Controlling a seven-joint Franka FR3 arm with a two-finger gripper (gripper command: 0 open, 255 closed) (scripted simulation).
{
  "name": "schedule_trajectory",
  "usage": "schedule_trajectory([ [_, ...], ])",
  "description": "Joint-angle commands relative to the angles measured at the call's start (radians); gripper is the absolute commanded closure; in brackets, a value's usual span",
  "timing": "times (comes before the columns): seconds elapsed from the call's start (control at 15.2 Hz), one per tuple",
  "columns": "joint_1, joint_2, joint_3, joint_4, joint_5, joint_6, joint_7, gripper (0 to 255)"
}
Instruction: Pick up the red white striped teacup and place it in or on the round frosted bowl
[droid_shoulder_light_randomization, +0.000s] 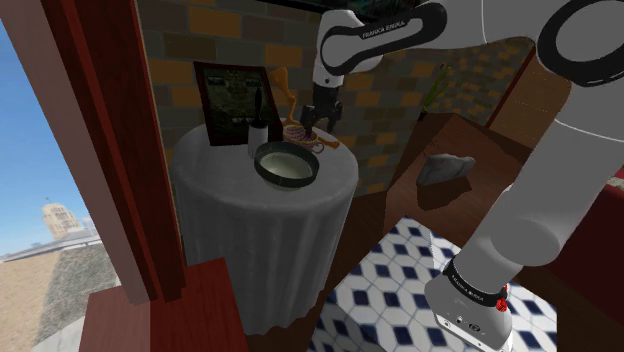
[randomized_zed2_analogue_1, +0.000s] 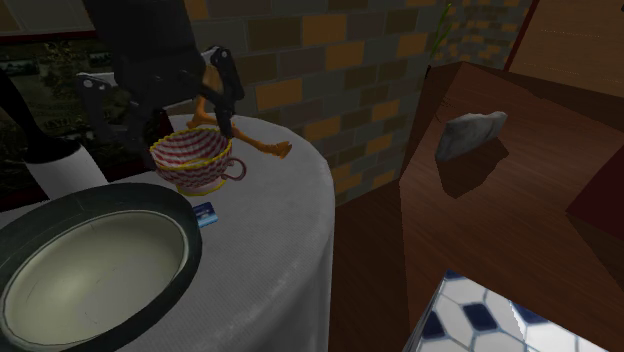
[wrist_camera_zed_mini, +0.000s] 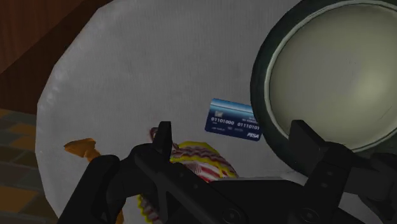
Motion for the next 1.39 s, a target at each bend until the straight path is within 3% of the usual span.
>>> schedule_trajectory([
  [0.0, 0.002, 0.082, 0.000, 0.079, -0.011, 0.010, 0.010, 0],
  [0.66, 0.021, 0.461, -0.009, 0.522, -0.054, -0.024, 0.050, 0],
  [1.32, 0.017, 0.496, -0.012, 0.473, -0.056, 0.060, 0.052, 0],
])
